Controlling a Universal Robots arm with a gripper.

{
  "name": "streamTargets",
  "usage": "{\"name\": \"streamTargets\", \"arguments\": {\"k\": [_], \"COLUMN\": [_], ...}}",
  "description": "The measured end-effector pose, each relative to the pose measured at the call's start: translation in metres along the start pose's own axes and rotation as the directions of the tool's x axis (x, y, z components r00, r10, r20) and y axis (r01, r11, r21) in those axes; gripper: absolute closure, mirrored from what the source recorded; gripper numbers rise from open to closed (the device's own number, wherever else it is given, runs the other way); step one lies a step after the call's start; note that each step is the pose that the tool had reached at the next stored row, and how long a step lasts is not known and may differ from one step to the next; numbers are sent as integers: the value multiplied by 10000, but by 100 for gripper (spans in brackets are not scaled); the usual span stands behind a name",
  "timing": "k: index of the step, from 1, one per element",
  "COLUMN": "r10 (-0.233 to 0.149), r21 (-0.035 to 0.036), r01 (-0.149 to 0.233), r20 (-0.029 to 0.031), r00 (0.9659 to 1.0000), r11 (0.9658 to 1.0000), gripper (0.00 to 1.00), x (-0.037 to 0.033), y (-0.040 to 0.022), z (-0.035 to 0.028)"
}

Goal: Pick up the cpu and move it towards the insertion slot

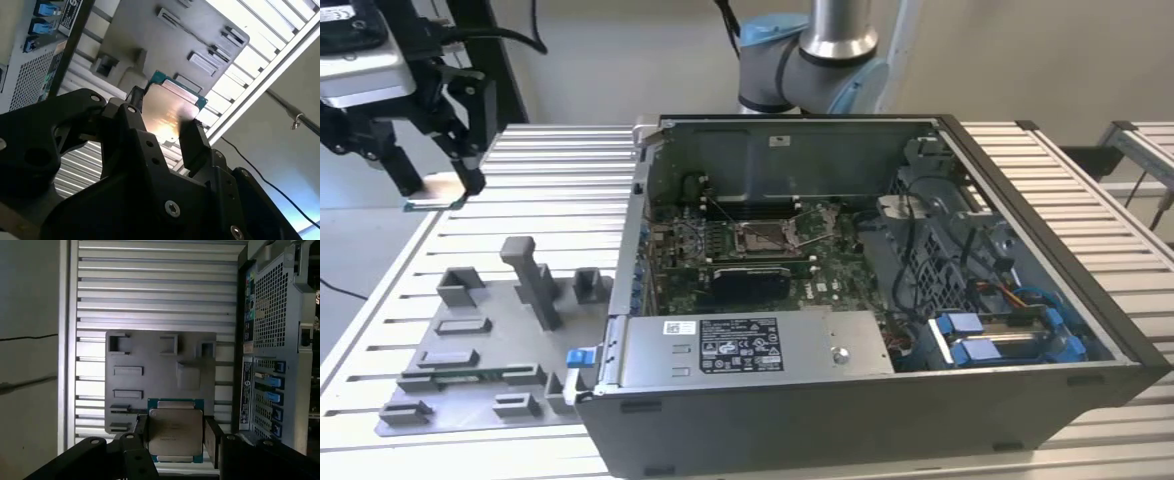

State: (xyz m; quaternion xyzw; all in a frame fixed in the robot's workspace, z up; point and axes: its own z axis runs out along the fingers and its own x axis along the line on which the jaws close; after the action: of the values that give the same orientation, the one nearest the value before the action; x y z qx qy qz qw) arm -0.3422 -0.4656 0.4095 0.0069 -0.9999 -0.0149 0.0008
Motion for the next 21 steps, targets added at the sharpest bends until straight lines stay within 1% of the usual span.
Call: {"name": "streamTargets", "arguments": {"k": [8,15,21], "r10": [-18,-33,-36], "r21": [0,-1,-1], "r01": [18,33,36], "r20": [0,0,0], "r00": [10000,10000,10000], "r11": [10000,10000,10000], "gripper": [100,100,100], "x": [-363,-608,-865], "y": [-5,-9,-12], "z": [1,3,4]}}
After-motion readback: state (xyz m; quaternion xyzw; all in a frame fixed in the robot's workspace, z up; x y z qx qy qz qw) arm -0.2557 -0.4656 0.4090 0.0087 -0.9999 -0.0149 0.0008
